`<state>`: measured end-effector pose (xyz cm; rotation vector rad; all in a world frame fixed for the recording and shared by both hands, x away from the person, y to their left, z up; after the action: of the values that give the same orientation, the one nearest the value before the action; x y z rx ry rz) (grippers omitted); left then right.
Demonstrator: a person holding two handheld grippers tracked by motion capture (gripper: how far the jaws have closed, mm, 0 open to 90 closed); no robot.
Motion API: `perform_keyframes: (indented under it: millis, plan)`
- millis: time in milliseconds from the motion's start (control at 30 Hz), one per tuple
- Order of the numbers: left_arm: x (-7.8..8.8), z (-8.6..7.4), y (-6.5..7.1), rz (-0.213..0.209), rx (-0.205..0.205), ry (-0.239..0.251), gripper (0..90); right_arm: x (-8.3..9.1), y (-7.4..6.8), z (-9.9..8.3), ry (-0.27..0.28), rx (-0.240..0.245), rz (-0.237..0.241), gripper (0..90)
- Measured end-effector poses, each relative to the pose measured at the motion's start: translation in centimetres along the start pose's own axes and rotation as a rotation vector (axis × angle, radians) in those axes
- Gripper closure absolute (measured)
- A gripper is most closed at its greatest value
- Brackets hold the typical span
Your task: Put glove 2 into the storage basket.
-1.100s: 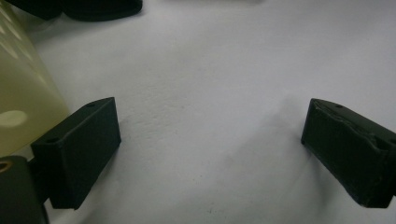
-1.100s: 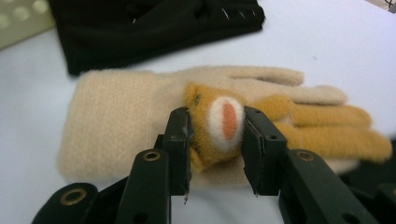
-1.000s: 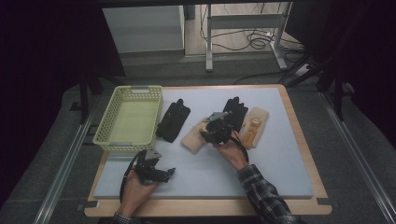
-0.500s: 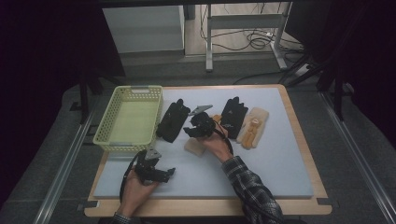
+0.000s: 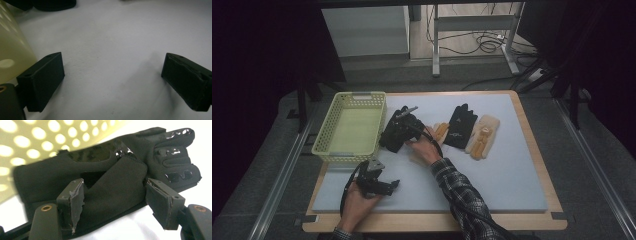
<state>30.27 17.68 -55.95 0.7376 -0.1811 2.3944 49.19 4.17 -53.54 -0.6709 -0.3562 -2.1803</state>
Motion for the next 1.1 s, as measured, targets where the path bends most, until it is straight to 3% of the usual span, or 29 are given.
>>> perform_keyframes:
  millis: [33, 100, 133, 267, 300, 400, 567, 767, 1100]
  plan:
    - [0.0, 0.0, 0.0, 0.0, 0.0, 0.0, 4.8, -0.3, -0.1, 0.0, -0.013, 0.004, -0.004, 32.5]
    - [0.0, 0.0, 0.0, 0.0, 0.0, 0.0, 4.8, -0.3, 0.0, 0.0, -0.021, -0.001, -0.014, 48.4]
    - [0.0, 0.0, 0.0, 0.0, 0.0, 0.0, 4.8, -0.2, -0.1, -0.1, -0.026, 0.028, -0.046, 55.7]
    - [0.0, 0.0, 0.0, 0.0, 0.0, 0.0, 4.8, 0.0, -0.2, -0.2, -0.019, 0.038, -0.063, 81.9]
    - [0.0, 0.0, 0.0, 0.0, 0.0, 0.0, 4.8, 0.0, -0.3, -0.3, -0.018, 0.044, -0.064, 84.7]
    - [0.0, 0.0, 0.0, 0.0, 0.0, 0.0, 4.8, 0.1, -0.5, -0.3, -0.018, 0.052, -0.074, 86.5]
    - [0.0, 0.0, 0.0, 0.0, 0.0, -0.001, 4.8, 1.0, 0.2, -0.3, 0.005, -0.005, -0.039, 86.8]
    - [0.0, 0.0, 0.0, 0.0, 0.0, -0.001, 4.8, 2.5, 0.2, -0.1, 0.037, -0.031, -0.004, 86.8]
    - [0.0, 0.0, 0.0, 0.0, -0.002, -0.002, 4.8, 6.9, 0.0, 1.2, 0.119, -0.028, 0.04, 88.3]
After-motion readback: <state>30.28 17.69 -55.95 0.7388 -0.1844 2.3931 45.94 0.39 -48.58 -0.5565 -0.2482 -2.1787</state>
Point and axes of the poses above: each handheld gripper's, and its own axes: x roughly backward along the jaws, z roughly out of its top, y roughly to its right, the point moved 1 cm from there along -x, roughly forward along the jaws, and after that the axes turned 12 degrees about y, right-handed, at the moved point
